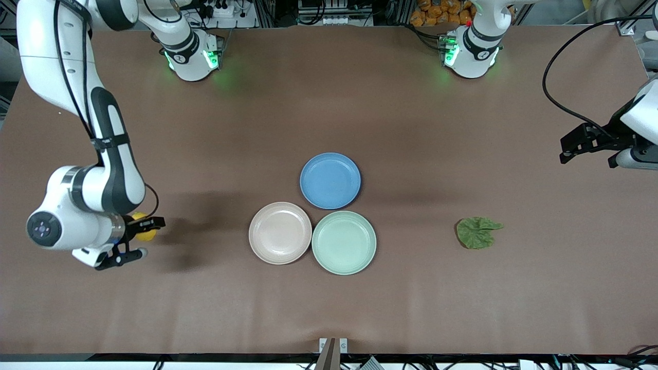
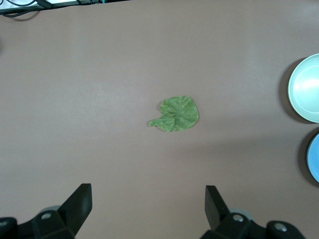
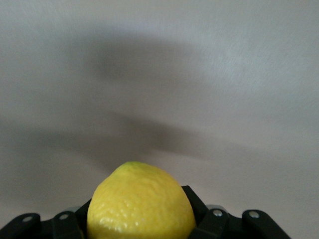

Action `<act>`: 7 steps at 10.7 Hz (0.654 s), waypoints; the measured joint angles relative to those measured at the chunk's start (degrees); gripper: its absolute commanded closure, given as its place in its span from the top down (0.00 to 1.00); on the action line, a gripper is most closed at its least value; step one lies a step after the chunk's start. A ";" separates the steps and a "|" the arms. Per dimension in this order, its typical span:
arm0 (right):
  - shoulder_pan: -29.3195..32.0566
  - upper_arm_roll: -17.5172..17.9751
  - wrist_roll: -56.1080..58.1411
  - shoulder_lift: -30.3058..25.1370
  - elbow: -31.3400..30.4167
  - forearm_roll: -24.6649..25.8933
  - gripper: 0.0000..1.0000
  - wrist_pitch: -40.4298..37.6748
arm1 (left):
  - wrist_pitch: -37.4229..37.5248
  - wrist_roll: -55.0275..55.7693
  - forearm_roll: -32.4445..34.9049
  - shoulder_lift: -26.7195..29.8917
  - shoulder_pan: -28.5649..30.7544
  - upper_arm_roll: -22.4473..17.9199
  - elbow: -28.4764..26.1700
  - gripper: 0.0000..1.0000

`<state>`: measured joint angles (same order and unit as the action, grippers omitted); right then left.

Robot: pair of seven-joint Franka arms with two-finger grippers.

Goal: Pick lemon and lettuce from plates
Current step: 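Lift the lemon off the cream plate and carry it aside with the right gripper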

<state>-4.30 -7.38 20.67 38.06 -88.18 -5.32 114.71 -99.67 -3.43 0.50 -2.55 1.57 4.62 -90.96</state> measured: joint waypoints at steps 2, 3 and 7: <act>0.10 -0.02 0.19 -2.78 -7.90 0.12 0.21 5.57 | 0.00 0.00 0.00 -0.02 -0.02 0.01 -0.01 1.00; 0.21 -0.03 0.21 -4.03 -11.48 0.14 0.21 8.96 | 0.00 0.00 0.00 -0.03 -0.02 0.01 -0.02 1.00; 0.94 -0.02 0.97 -7.75 -23.08 0.21 0.21 20.07 | -0.02 0.00 0.00 -0.04 -0.02 0.02 -0.03 1.00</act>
<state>-3.36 -7.40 21.64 30.31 -111.26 -5.11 134.78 -99.69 -3.43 0.50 -2.60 1.55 4.64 -90.99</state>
